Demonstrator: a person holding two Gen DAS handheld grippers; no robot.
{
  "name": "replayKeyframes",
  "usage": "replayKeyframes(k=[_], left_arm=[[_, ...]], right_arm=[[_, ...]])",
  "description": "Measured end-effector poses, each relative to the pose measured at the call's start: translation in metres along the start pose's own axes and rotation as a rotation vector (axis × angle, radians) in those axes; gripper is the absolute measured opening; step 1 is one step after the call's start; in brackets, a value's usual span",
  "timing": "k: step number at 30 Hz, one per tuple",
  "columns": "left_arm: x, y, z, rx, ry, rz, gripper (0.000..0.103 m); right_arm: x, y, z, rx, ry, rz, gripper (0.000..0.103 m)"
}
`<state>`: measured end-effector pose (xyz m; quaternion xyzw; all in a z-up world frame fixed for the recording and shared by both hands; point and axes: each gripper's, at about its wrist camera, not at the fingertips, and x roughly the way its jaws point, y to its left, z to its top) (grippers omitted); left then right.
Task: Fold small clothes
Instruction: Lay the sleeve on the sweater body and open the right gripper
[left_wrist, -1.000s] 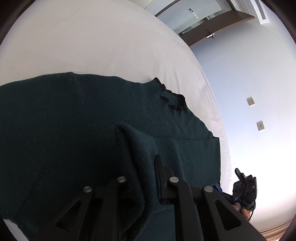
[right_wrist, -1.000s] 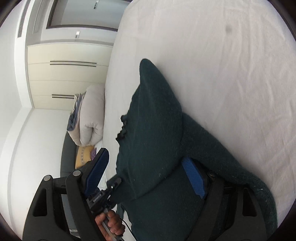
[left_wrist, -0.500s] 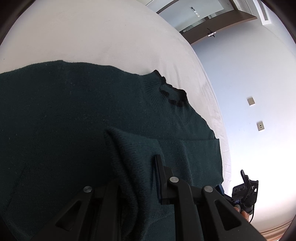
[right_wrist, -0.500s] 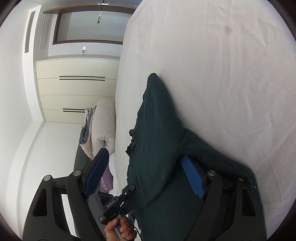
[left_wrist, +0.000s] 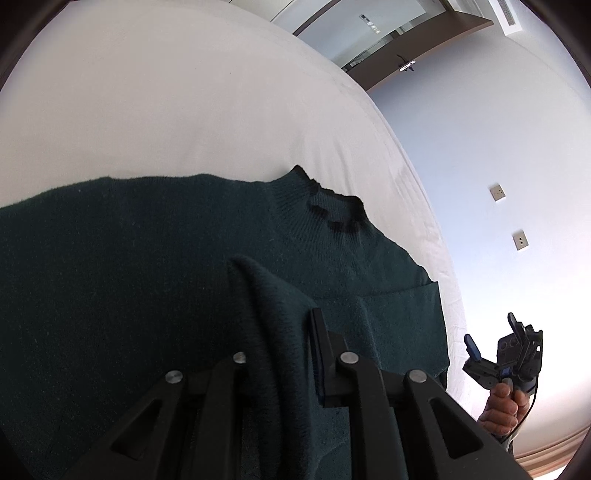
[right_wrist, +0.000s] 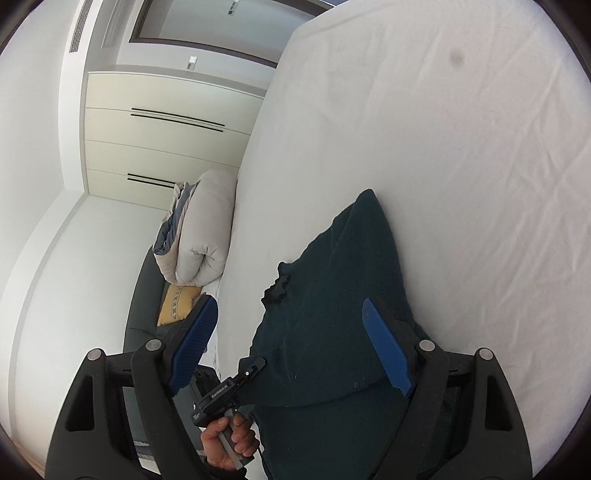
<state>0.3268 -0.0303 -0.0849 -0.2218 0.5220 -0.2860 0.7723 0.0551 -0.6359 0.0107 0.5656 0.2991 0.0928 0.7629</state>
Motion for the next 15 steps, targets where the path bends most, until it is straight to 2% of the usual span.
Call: replayKeyframes(k=[5,11,13,15], left_arm=[[0.004,0.012,-0.004,-0.001,-0.004,0.019,0.014],[0.006,0.025,-0.008,-0.007,-0.022,-0.02,0.017],[0.006,0.026,-0.009,-0.008,-0.022,-0.033,0.02],[0.005,0.025,-0.01,-0.01,-0.024,-0.05,0.029]], right_arm=[[0.033,-0.007,0.018,0.004,0.05,-0.003,0.081],[0.069,-0.013,0.037,0.004,0.111,0.005,0.081],[0.082,-0.018,0.045,0.02,0.124,0.0,0.081],[0.092,-0.031,0.052,0.052,0.131,-0.012,0.08]])
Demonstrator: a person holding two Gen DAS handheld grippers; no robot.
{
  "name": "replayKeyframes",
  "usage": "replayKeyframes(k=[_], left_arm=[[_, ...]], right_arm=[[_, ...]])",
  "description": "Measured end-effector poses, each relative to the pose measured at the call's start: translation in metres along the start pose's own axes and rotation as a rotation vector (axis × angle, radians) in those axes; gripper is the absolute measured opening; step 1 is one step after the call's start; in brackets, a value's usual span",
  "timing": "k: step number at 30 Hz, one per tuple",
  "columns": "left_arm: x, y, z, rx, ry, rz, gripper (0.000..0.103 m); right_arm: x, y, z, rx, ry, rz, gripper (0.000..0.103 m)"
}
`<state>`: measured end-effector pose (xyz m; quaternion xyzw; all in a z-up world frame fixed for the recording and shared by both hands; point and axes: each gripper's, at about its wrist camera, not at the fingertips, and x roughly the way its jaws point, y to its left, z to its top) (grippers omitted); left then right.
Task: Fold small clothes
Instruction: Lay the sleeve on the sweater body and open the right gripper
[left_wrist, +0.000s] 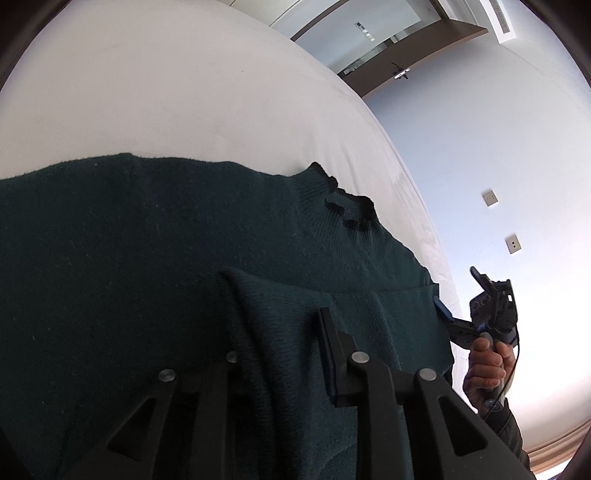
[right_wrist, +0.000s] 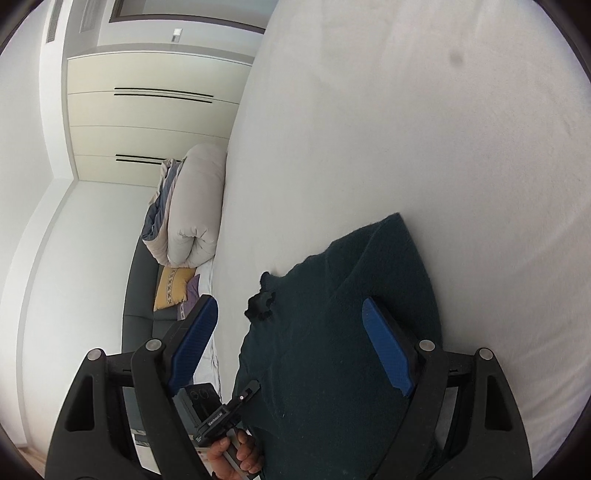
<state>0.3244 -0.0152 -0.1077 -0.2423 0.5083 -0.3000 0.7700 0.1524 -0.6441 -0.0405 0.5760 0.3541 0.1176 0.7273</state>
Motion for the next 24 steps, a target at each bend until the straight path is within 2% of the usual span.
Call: replayKeyframes(k=[2,3,4,6,7,12,15,19,24], left_arm=[[-0.003,-0.005,-0.001,0.013,-0.001,0.004,0.039],[-0.006,-0.008,-0.001,0.026,-0.007,0.013,0.05],[-0.008,-0.012,-0.002,0.037,-0.014,0.021,0.056],[-0.013,-0.018,-0.004,0.056,-0.029,0.04,0.079],[-0.015,-0.021,-0.006,0.063,-0.036,0.059,0.084],[-0.025,-0.026,-0.013,0.085,-0.062,0.152,0.085],[-0.034,-0.017,-0.017,0.059,-0.073,0.153,0.085],[-0.06,-0.012,-0.03,0.033,-0.109,0.181,0.085],[-0.123,0.005,-0.071,-0.027,-0.214,0.154,0.087]], right_arm=[[0.002,-0.007,0.002,0.023,0.007,0.022,0.08],[0.0,-0.005,0.001,0.008,0.016,0.029,0.08],[-0.001,-0.003,-0.003,-0.01,0.034,0.026,0.08],[-0.005,-0.003,-0.015,-0.042,0.073,0.02,0.08],[-0.009,-0.004,-0.021,-0.054,0.092,0.021,0.08],[-0.036,-0.017,-0.056,-0.07,0.13,0.034,0.08],[-0.053,-0.025,-0.079,-0.067,0.158,0.049,0.08],[-0.073,-0.028,-0.108,-0.087,0.175,0.01,0.08],[-0.106,-0.023,-0.15,-0.043,0.106,0.125,0.08]])
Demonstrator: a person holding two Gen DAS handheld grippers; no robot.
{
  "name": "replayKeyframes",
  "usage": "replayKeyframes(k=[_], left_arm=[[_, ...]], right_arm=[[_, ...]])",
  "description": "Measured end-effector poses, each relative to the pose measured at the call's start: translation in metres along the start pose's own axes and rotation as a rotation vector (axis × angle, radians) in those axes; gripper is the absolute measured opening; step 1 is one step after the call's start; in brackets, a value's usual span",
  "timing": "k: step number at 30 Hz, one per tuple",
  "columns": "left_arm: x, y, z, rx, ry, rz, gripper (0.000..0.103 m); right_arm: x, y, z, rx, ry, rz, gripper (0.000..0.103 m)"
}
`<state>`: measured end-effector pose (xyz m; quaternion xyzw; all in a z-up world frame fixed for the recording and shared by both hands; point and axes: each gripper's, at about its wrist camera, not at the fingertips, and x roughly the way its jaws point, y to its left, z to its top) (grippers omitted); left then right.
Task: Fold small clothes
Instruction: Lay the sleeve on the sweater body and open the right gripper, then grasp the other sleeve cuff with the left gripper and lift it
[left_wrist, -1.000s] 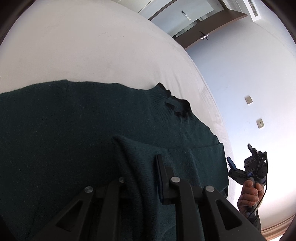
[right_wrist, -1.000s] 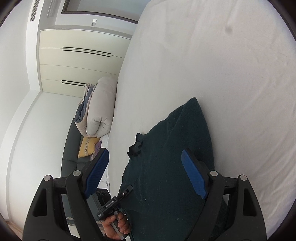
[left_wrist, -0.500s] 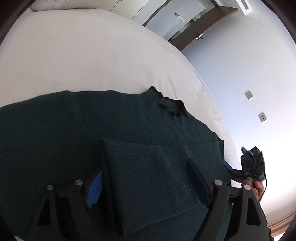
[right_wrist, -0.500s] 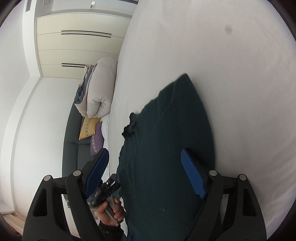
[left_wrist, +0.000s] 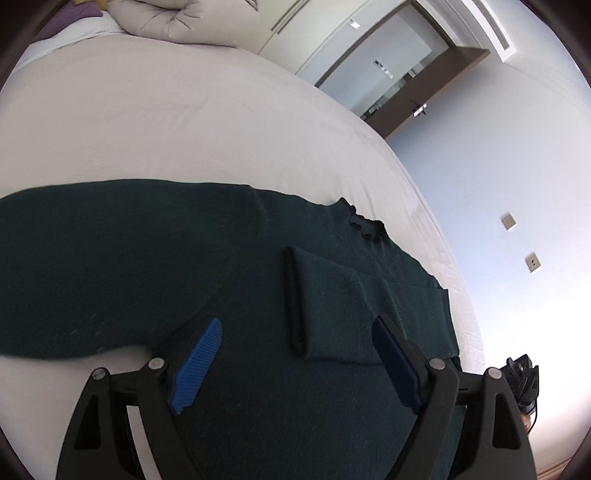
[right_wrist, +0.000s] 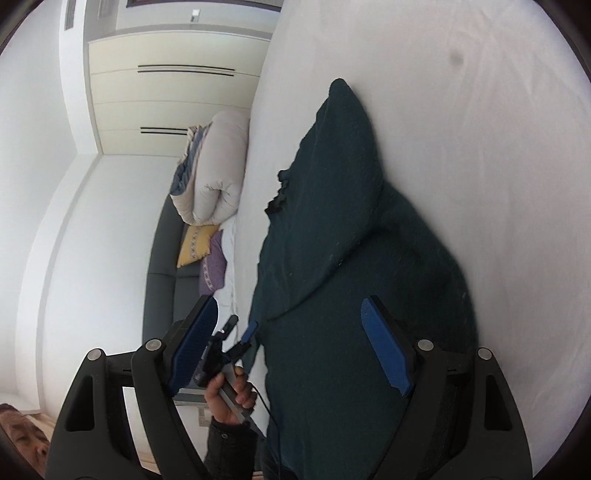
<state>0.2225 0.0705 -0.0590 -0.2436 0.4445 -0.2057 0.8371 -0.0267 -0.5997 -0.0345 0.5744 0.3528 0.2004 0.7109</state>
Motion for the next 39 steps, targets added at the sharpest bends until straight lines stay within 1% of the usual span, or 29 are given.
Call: replayKeyframes(k=[3,6,9,10,12,14,16,19,21,24,26,27,28,29,31,32,33,34,36,37,38,39], left_arm=[[-0.051,0.042,-0.017,-0.12,-0.108,-0.001,0.093],[-0.095,0.103,-0.034,-0.307,-0.197,-0.004,0.094],[-0.13,0.163,-0.05,-0.496,-0.276,-0.007,0.094],[-0.141,0.18,-0.055,-0.56,-0.314,-0.018,0.094],[-0.161,0.211,-0.063,-0.673,-0.409,-0.078,0.093],[-0.173,0.231,-0.068,-0.777,-0.478,-0.109,0.092],[-0.177,0.246,-0.068,-0.858,-0.534,-0.132,0.092],[-0.174,0.267,-0.064,-0.993,-0.575,-0.136,0.092],[-0.17,0.27,-0.062,-1.048,-0.599,-0.117,0.092],[-0.168,0.279,-0.051,-1.069,-0.64,-0.101,0.092],[-0.165,0.282,-0.044,-1.081,-0.637,-0.09,0.086],[-0.165,0.282,-0.042,-1.083,-0.634,-0.093,0.08],[-0.163,0.283,-0.038,-1.083,-0.629,-0.101,0.071],[-0.161,0.287,-0.034,-1.09,-0.619,-0.103,0.065],[-0.16,0.293,-0.038,-1.124,-0.616,-0.094,0.039],[-0.161,0.295,-0.041,-1.132,-0.62,-0.087,0.034],[-0.162,0.294,-0.042,-1.124,-0.624,-0.073,0.026],[-0.165,0.291,-0.041,-1.102,-0.629,-0.049,0.023],[-0.168,0.275,-0.033,-1.014,-0.628,0.001,0.009],[-0.168,0.264,-0.026,-0.956,-0.616,0.02,0.007],[-0.166,0.25,-0.017,-0.89,-0.6,0.033,0.007],[-0.161,0.234,-0.007,-0.82,-0.578,0.03,0.007]], right_arm=[[-0.001,0.011,-0.036,-0.02,0.023,0.017,0.08],[0.0,0.022,-0.068,-0.034,0.052,0.021,0.08],[0.006,0.034,-0.091,-0.032,0.064,0.032,0.08],[0.008,0.038,-0.097,-0.036,0.066,0.033,0.08],[0.014,0.049,-0.108,-0.044,0.064,0.03,0.08],[0.02,0.061,-0.116,-0.053,0.066,0.034,0.08],[0.029,0.074,-0.125,-0.067,0.077,0.031,0.08],[0.042,0.093,-0.137,-0.095,0.099,0.036,0.08],[0.047,0.103,-0.145,-0.106,0.109,0.038,0.08],[0.055,0.112,-0.155,-0.112,0.126,0.047,0.08],[0.06,0.116,-0.16,-0.115,0.133,0.049,0.08],[0.062,0.118,-0.162,-0.116,0.138,0.051,0.08],[0.066,0.119,-0.16,-0.115,0.14,0.051,0.08],[0.066,0.12,-0.162,-0.116,0.14,0.051,0.08],[0.071,0.12,-0.158,-0.116,0.134,0.048,0.08],[0.069,0.119,-0.158,-0.115,0.13,0.049,0.08],[0.069,0.118,-0.157,-0.113,0.128,0.049,0.08],[0.069,0.116,-0.155,-0.111,0.125,0.047,0.08],[0.066,0.113,-0.153,-0.11,0.118,0.045,0.08],[0.067,0.112,-0.151,-0.108,0.114,0.043,0.08],[0.065,0.11,-0.15,-0.105,0.11,0.042,0.08],[0.065,0.109,-0.148,-0.102,0.108,0.046,0.08]])
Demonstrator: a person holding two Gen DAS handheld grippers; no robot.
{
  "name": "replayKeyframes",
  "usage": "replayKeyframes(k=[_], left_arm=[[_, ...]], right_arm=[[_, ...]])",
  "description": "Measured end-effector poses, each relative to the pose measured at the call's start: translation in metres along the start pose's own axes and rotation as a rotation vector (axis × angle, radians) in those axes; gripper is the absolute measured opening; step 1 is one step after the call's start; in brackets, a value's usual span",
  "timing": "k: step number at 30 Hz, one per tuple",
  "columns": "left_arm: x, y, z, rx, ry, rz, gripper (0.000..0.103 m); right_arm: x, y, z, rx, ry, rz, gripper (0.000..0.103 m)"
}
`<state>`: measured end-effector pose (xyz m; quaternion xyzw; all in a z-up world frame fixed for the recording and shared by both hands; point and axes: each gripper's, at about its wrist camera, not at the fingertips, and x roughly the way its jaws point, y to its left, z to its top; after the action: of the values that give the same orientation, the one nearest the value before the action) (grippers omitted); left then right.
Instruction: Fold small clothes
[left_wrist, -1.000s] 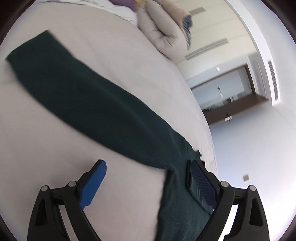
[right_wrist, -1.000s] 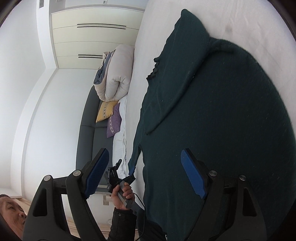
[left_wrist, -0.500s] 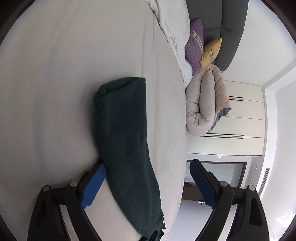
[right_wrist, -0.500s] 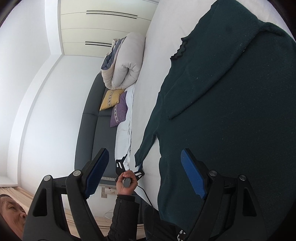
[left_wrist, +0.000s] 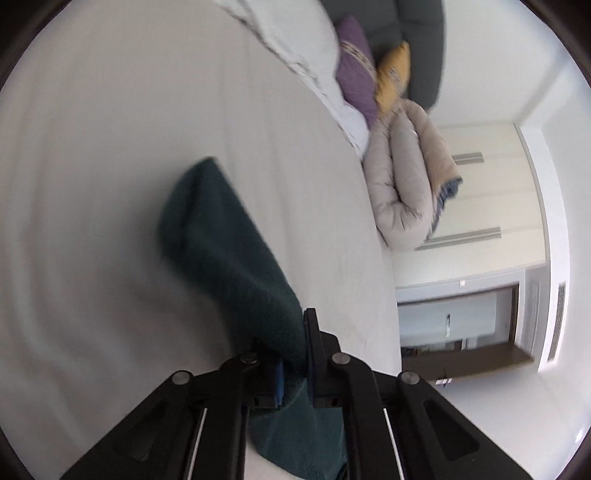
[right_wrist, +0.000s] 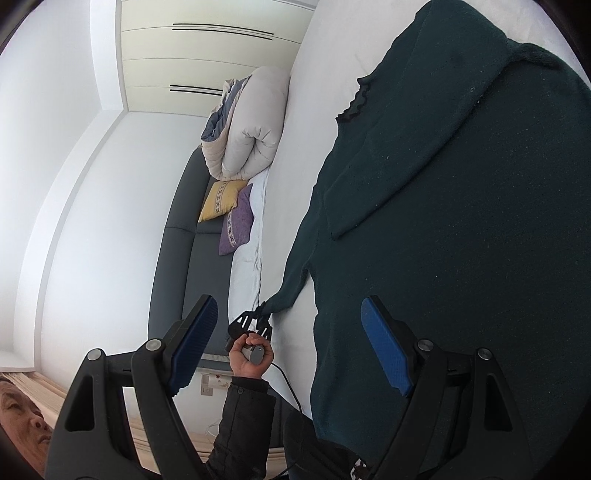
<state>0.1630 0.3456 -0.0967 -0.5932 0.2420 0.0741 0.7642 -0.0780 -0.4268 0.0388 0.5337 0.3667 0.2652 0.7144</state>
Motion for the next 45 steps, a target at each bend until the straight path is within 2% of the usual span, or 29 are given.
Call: replayKeyframes(k=[2,3,6,8,10,12,15,17,19,22,24,26,29,33,34,35,37,38,39,41,42,44,45], left_arm=[[0.015,-0.046,-0.028,0.187,0.085,-0.023,0.007],[0.022,-0.073,-0.05,0.317,0.121,-0.023,0.007],[0.039,-0.145,-0.148,0.803,0.212,0.039,0.008],[0.05,-0.167,-0.223,1.112,0.245,0.095,0.008],[0.058,-0.166,-0.281,1.324,0.261,0.138,0.008],[0.063,-0.156,-0.32,1.473,0.261,0.175,0.008],[0.065,-0.134,-0.352,1.634,0.235,0.232,0.008],[0.06,-0.121,-0.365,1.73,0.198,0.261,0.008],[0.061,-0.119,-0.376,1.855,0.157,0.283,0.008],[0.06,-0.104,-0.406,2.119,0.059,0.317,0.008],[0.061,-0.098,-0.411,2.159,0.062,0.315,0.008],[0.06,-0.099,-0.404,2.123,0.067,0.316,0.011],[0.06,-0.102,-0.397,2.09,0.066,0.317,0.011],[0.057,-0.105,-0.398,2.06,0.076,0.295,0.011],[0.056,-0.108,-0.394,2.036,0.081,0.288,0.011],[0.057,-0.11,-0.392,2.013,0.084,0.28,0.011],[0.055,-0.114,-0.386,1.973,0.089,0.263,0.011],[0.054,-0.115,-0.384,1.959,0.089,0.255,0.011],[0.054,-0.116,-0.382,1.948,0.092,0.244,0.011],[0.053,-0.116,-0.379,1.933,0.095,0.234,0.011],[0.053,-0.116,-0.378,1.928,0.097,0.233,0.011],[0.053,-0.117,-0.377,1.921,0.098,0.23,0.011],[0.052,-0.118,-0.376,1.918,0.097,0.229,0.013]], right_arm=[[0.001,-0.001,0.005,0.0,-0.009,0.009,0.08],[0.001,-0.001,0.008,-0.002,-0.013,0.014,0.08],[0.008,0.0,0.023,-0.012,-0.021,0.012,0.08],[0.018,0.002,0.038,-0.019,-0.021,0.005,0.08],[0.036,0.005,0.053,-0.021,0.001,-0.013,0.08],[0.059,0.006,0.068,-0.022,0.036,-0.044,0.08],[0.096,0.003,0.087,-0.007,0.089,-0.068,0.08],[0.121,-0.002,0.097,0.011,0.123,-0.068,0.08],[0.144,-0.006,0.103,0.024,0.14,-0.105,0.08],[0.168,-0.006,0.11,0.007,0.162,-0.126,0.08],[0.175,-0.005,0.112,0.001,0.167,-0.129,0.08],[0.177,-0.006,0.111,-0.001,0.169,-0.136,0.08],[0.176,-0.018,0.111,0.029,0.19,-0.194,0.08],[0.189,-0.037,0.098,0.078,0.263,-0.202,0.08],[0.195,-0.04,0.094,0.086,0.282,-0.21,0.077],[0.204,-0.043,0.091,0.091,0.306,-0.218,0.069],[0.219,-0.052,0.086,0.116,0.352,-0.225,0.062],[0.224,-0.058,0.083,0.132,0.363,-0.222,0.054],[0.23,-0.064,0.084,0.156,0.367,-0.213,0.051],[0.237,-0.074,0.086,0.196,0.359,-0.185,0.033],[0.24,-0.077,0.087,0.198,0.353,-0.18,0.03],[0.245,-0.077,0.088,0.163,0.346,-0.198,0.015],[0.247,-0.075,0.088,0.132,0.345,-0.215,0.011]])
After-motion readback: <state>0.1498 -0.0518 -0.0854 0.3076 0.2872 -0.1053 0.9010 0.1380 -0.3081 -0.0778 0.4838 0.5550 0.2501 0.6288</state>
